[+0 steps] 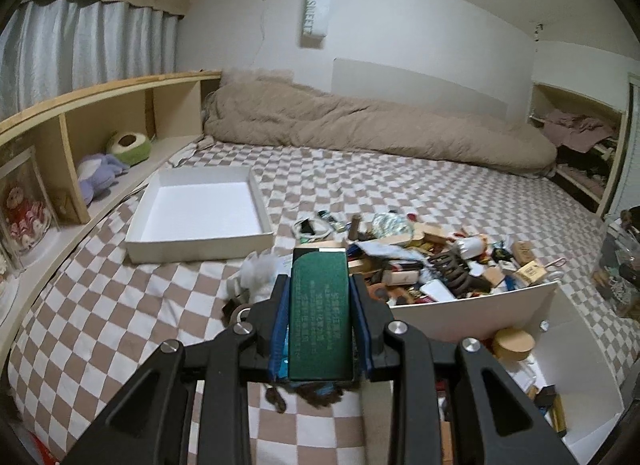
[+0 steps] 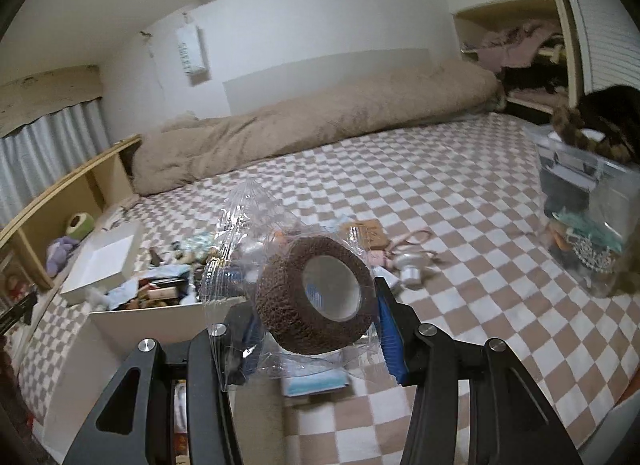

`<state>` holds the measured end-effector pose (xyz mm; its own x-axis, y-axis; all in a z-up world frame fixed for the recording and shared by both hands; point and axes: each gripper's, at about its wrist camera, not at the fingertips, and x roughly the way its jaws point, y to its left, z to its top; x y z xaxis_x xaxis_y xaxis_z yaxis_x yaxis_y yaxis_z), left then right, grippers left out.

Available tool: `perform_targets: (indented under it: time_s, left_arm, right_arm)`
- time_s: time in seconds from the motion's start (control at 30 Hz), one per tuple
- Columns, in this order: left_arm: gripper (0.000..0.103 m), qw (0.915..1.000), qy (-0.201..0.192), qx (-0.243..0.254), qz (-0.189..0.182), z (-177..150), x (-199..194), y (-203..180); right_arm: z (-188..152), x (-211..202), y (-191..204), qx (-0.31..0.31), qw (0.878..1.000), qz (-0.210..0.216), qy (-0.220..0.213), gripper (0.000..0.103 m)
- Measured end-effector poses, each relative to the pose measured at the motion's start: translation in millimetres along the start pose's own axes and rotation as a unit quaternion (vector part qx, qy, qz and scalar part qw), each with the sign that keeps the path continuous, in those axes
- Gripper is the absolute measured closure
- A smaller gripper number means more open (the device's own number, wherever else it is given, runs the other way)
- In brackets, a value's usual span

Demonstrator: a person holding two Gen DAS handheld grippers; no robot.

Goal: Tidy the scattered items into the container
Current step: 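Carry the green case with the left tool while the right tool carries the tape roll over the box, then open the right tool to drop the bagged tape roll into the box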

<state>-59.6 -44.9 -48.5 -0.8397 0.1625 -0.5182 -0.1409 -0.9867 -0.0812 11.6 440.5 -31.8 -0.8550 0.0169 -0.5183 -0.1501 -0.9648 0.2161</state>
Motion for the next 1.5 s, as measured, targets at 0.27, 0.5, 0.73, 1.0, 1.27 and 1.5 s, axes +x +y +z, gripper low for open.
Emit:
perform_targets:
  time_s: [0.27, 0.5, 0.73, 1.0, 1.27, 1.5]
  left_arm:
    - [0.074, 0.9984, -0.007, 0.025, -0.051, 3.5, -12.3, -33.3]
    - [0.074, 0.9959, 0.005, 0.043, -0.08, -2.1, -11.3, -56.2]
    - [0.074, 0.9931, 0.025, 0.058, -0.098, -11.7, -4.2, -72.8]
    - [0.074, 0.9907, 0.043, 0.061, -0.114, -18.9, 2.4, -81.9]
    - [0.074, 0.9865, 0.065, 0.074, -0.131, -27.4, 6.8, -95.8]
    - [0.074, 0.9849, 0.076, 0.077, -0.135, -30.3, 10.2, -99.1]
  right_arm:
    - [-2.9, -4.6, 35.3, -0.022, 0.998, 0.065, 0.016, 0.053]
    - [-14.0, 9.3, 63.9, -0.032, 0.99, 0.118, 0.065, 0.053]
    - [-34.0, 27.1, 84.2, -0.047, 0.983, 0.127, 0.12, 0.053]
    - [-42.5, 35.4, 85.9, -0.059, 0.984, 0.099, 0.139, 0.053]
    - [-50.1, 49.7, 96.2, -0.092, 0.977, 0.086, 0.172, 0.053]
    - [-54.5, 57.8, 96.1, -0.097, 0.975, 0.06, 0.191, 0.053]
